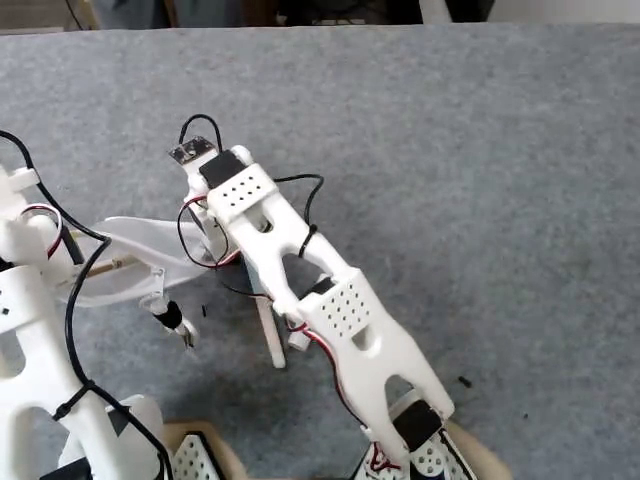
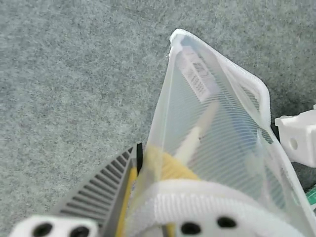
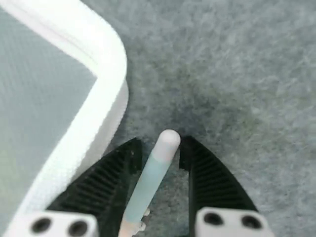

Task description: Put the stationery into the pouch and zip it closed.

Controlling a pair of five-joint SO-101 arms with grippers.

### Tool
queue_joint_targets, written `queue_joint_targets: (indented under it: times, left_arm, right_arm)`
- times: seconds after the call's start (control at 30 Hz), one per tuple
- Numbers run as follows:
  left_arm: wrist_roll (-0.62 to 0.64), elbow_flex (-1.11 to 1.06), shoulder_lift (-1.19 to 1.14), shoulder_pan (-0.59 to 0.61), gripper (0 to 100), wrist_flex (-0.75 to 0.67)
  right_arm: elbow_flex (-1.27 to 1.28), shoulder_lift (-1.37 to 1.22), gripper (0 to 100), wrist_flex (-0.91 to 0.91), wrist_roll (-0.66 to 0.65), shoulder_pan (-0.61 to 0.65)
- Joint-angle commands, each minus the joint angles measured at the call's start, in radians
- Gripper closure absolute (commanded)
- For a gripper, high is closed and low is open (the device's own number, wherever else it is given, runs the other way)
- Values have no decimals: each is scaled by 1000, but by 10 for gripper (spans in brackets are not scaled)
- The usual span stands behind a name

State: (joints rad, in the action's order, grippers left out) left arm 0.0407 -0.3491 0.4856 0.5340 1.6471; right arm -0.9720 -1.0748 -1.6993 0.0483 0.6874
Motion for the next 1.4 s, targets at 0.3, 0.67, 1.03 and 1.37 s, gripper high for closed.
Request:
queue_joint_targets:
  times: [0.3, 0.67, 1.03, 1.37]
  left_arm:
    - [0, -104, -84, 15, 971, 2]
    - [-2, -104, -75, 12, 971, 3]
    - [-2, -104, -75, 10, 971, 3]
    - [-2, -104, -75, 8, 971, 3]
  right_arm:
    - [16, -7, 946, 25, 3, 3]
    - [-91, -1, 987, -15, 2, -44]
    - [-328, 99, 987, -68, -123, -172]
    - [-334, 283, 987, -68, -124, -164]
